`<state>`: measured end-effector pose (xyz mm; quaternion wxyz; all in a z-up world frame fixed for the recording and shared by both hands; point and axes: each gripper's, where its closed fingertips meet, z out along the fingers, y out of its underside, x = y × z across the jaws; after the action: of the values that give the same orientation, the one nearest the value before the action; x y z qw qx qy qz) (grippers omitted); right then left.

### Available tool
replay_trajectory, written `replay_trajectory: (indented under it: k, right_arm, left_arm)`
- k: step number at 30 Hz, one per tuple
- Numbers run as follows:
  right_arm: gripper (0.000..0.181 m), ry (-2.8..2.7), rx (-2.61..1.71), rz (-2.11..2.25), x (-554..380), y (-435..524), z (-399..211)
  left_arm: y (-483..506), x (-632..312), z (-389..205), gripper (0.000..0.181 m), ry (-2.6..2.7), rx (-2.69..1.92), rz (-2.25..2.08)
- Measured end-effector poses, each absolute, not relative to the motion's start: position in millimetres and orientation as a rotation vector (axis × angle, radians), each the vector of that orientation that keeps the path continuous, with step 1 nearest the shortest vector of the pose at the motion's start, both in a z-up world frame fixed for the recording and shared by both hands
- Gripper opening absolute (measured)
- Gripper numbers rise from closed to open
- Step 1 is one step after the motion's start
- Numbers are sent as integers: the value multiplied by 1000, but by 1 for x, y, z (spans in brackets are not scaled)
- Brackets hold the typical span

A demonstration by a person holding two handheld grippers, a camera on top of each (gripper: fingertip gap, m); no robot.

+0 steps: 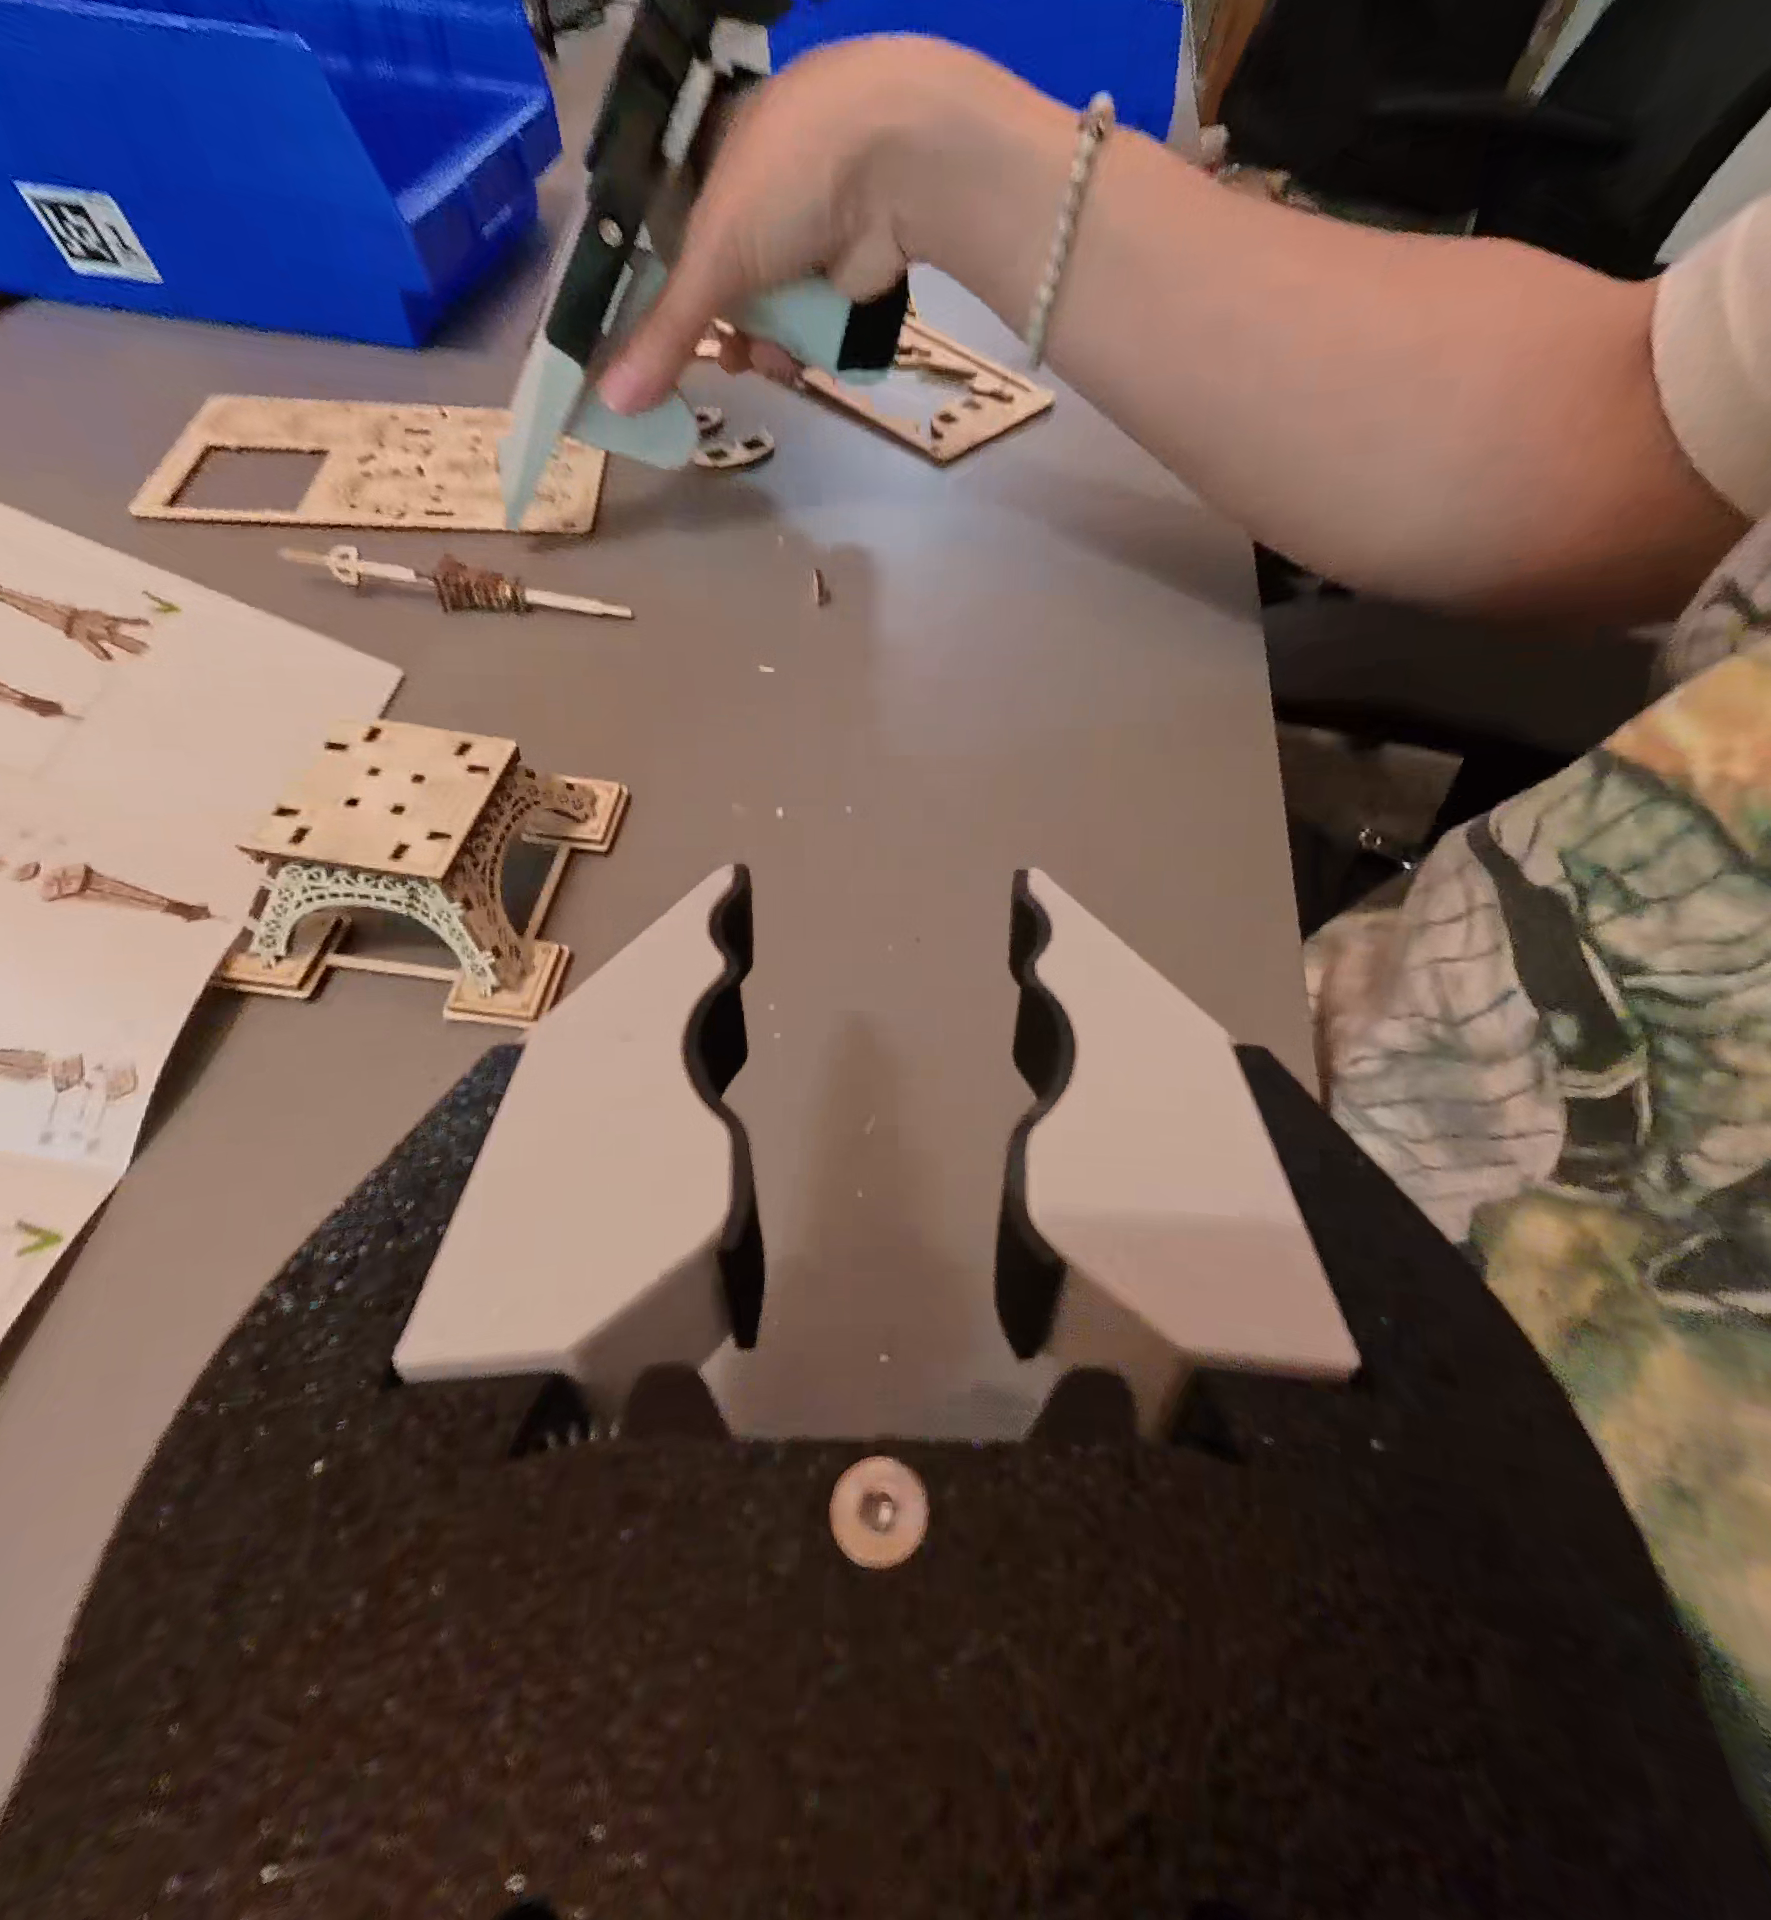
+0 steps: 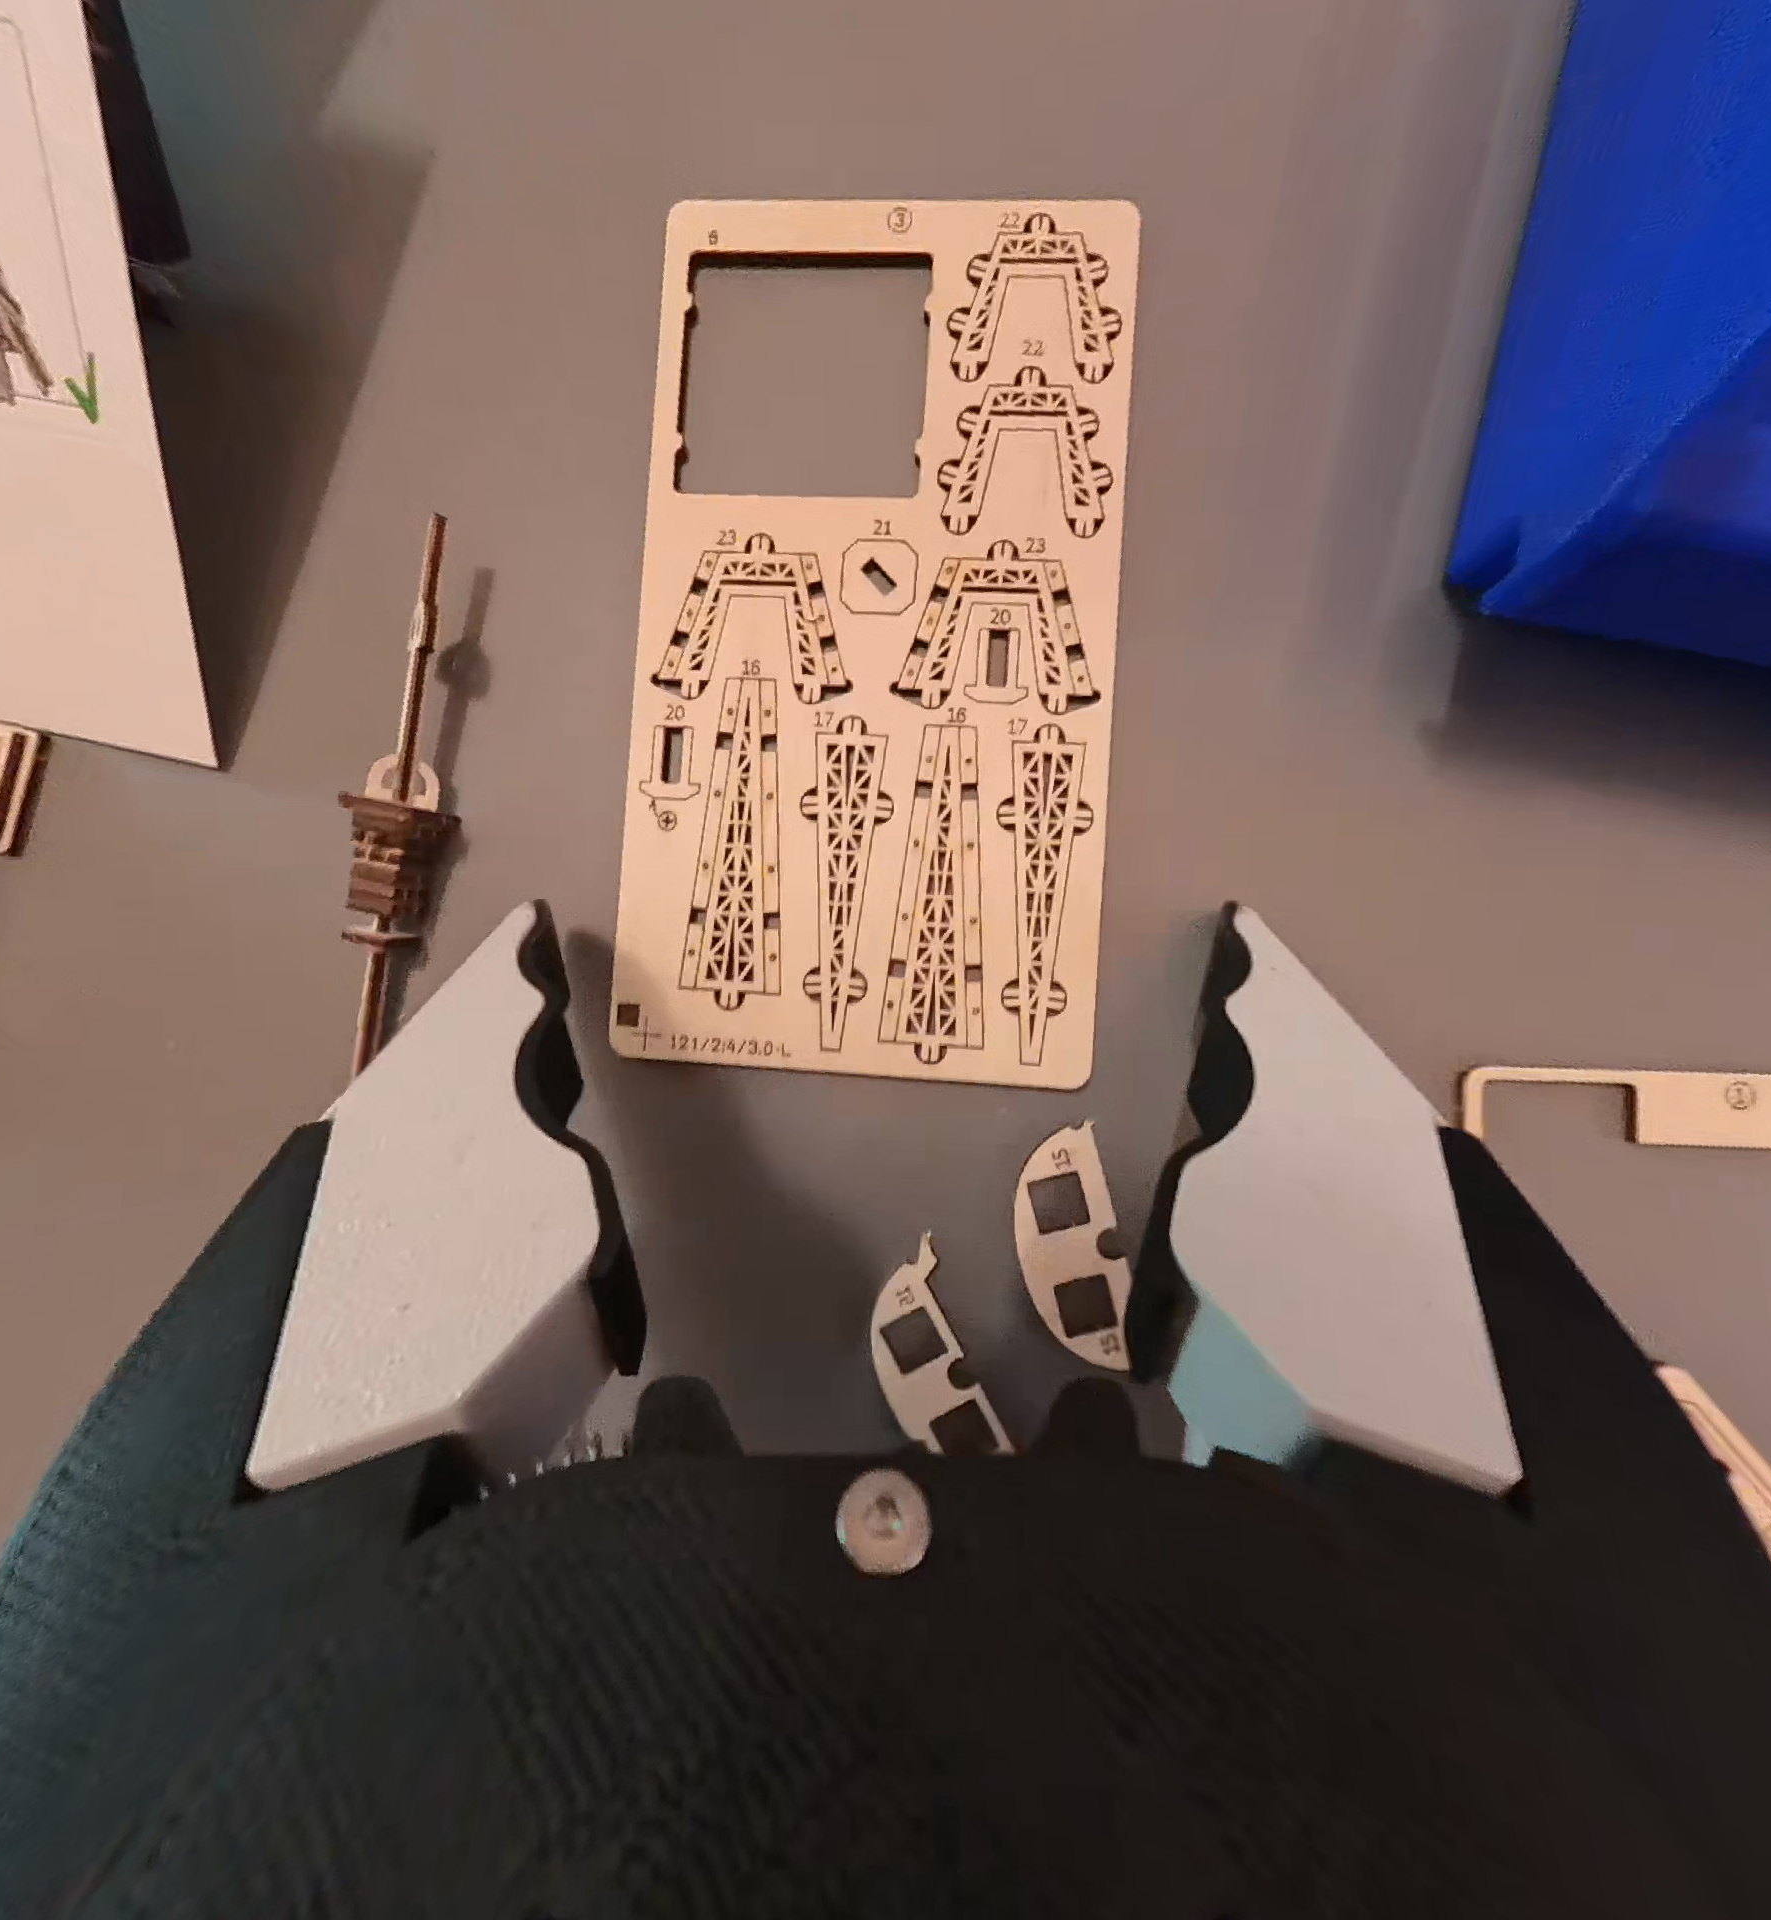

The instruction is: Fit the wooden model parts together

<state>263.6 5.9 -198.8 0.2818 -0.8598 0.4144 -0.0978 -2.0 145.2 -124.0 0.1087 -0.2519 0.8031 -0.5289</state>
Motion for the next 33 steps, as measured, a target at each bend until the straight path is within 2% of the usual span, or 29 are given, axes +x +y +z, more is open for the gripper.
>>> replay_trajectory:
  k: [2,5,8,9,11,19,29,30,31,32,33]
  right_arm:
    - [120,1118,-2338,-284,266,6,-201]
    - [129,1094,-2419,-296,262,7,-206]
    - [128,1106,-2416,-294,260,9,-206]
    - [123,1107,-2408,-300,260,9,-204]
    - [90,1099,-2376,-323,260,7,-199]
    - [90,1069,-2288,-465,253,-1,-192]
    - [89,823,-2055,-914,193,-5,-121]
    - [65,817,-2016,-931,183,-7,-114]
    - [0,736,-1966,-918,168,-1,-103]
    - [0,708,-1870,-921,156,1,-89]
    - [14,731,-1810,-937,148,-3,-83]
  left_arm:
    - [144,1,-127,47,2380,-756,-1544]
    - [136,14,-124,47,2348,-809,-1598]
    - [126,29,-117,47,2275,-833,-1678]
    - [124,35,-116,47,2248,-843,-1694]
    - [119,44,-112,47,2211,-848,-1721]
    - [110,69,-109,47,2145,-907,-1779]
    - [95,74,-110,43,2118,-1097,-1929]
    - [90,71,-109,43,2112,-1145,-1988]
    - [83,68,-109,41,2104,-1197,-2058]
    - [76,63,-108,40,2090,-1250,-2141]
    - [68,59,-108,39,2077,-1308,-2226]
